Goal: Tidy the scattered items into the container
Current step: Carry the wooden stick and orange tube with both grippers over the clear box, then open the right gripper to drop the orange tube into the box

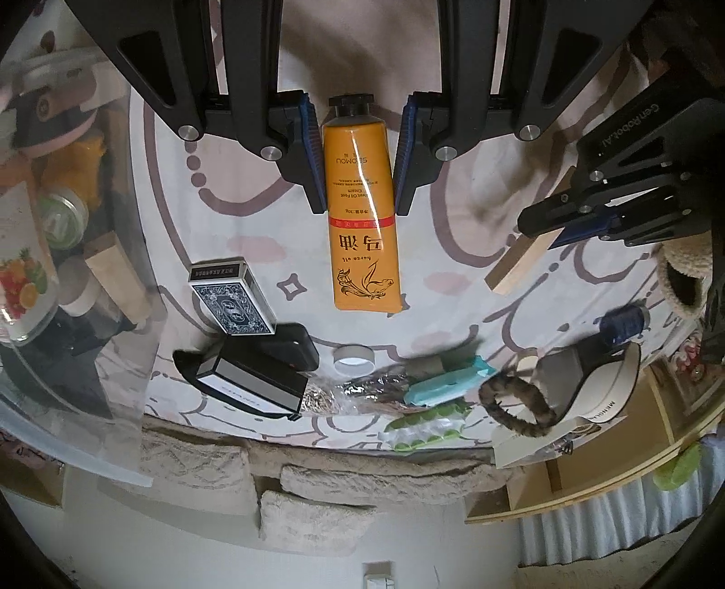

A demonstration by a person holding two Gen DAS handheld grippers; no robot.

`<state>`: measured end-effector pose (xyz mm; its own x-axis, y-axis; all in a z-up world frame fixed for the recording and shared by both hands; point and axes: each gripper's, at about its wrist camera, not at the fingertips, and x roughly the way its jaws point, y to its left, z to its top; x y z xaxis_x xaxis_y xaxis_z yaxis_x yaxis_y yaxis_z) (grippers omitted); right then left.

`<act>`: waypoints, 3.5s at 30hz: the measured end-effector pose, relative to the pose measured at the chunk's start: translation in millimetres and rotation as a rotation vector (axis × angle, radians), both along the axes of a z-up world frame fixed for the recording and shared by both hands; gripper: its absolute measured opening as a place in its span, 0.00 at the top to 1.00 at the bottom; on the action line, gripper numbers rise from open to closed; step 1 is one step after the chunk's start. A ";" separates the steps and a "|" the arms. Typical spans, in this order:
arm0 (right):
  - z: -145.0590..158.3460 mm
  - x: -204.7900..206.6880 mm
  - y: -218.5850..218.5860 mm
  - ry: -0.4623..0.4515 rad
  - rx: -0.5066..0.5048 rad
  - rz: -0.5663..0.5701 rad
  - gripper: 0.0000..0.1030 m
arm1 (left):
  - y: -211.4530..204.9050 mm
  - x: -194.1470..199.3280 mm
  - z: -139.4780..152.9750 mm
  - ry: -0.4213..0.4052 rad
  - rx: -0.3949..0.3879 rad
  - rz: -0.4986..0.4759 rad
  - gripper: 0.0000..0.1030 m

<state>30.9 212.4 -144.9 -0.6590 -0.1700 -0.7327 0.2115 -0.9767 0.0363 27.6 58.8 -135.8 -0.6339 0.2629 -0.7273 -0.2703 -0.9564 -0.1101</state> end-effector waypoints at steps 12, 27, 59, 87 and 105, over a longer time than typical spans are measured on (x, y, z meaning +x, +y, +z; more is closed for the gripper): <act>31.4 14.3 10.3 0.063 -0.033 -0.027 0.71 | 0.2 15.4 51.2 0.093 0.001 -0.004 0.83; 100.1 40.9 34.0 0.210 -0.037 -0.053 0.71 | 12.6 37.8 118.2 0.213 0.029 -0.023 0.83; 200.2 86.0 126.9 0.389 -0.083 -0.126 0.71 | 90.0 62.8 206.5 0.376 0.104 -0.154 0.83; 168.1 44.9 232.6 0.081 0.016 -0.025 0.71 | 186.4 51.6 215.0 0.332 0.186 -0.346 0.83; 118.9 19.0 241.9 -0.257 0.179 0.346 0.71 | 209.5 36.0 197.7 0.271 0.181 -0.381 0.83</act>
<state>49.9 454.2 -26.0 -0.3790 -0.2035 -0.9027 0.5318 -0.8463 -0.0325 63.6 268.2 61.8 -0.6282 0.6190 -0.4714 -0.6385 -0.7564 -0.1423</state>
